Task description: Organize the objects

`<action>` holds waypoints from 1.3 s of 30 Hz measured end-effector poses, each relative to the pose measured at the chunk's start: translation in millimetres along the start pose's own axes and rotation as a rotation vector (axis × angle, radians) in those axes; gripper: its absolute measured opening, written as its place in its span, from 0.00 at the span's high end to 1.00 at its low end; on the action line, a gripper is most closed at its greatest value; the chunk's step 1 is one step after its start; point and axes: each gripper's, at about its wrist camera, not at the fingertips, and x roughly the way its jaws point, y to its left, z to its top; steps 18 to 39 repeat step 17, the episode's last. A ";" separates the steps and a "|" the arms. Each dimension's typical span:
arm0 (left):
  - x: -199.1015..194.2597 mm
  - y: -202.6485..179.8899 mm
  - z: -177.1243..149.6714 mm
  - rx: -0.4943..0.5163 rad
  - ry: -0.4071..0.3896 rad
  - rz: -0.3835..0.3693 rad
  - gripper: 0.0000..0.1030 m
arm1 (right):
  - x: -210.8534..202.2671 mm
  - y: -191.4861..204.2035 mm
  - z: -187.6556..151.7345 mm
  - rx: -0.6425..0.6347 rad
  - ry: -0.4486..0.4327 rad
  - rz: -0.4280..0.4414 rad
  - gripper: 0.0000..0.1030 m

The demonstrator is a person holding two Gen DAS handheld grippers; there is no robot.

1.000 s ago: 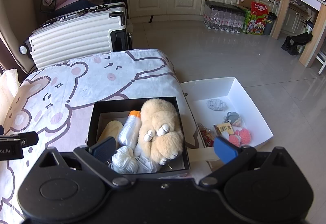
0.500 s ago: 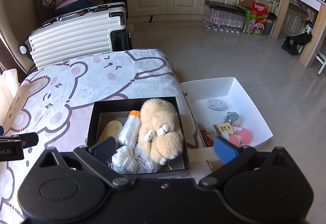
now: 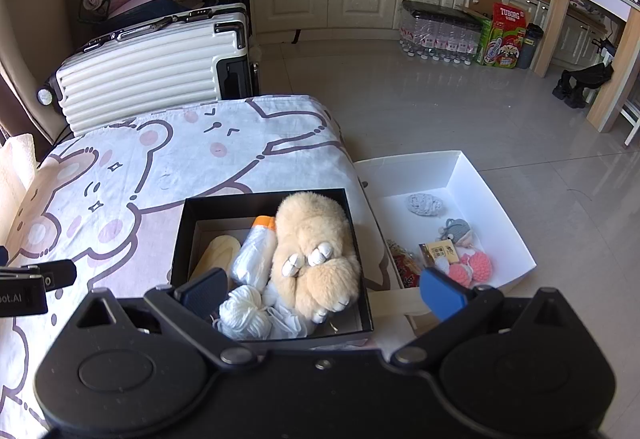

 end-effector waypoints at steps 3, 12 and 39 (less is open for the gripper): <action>0.2 -0.1 -0.2 0.000 0.000 0.000 0.00 | 0.0 -0.2 0.0 0.001 0.000 0.001 0.00; 0.2 -2.0 -1.1 0.006 -0.002 -0.002 0.00 | 1.2 -0.5 -1.4 0.000 0.001 0.001 0.00; -0.2 -3.0 -0.9 0.016 -0.001 -0.006 0.00 | 1.1 -0.6 -1.4 -0.001 0.001 0.001 0.00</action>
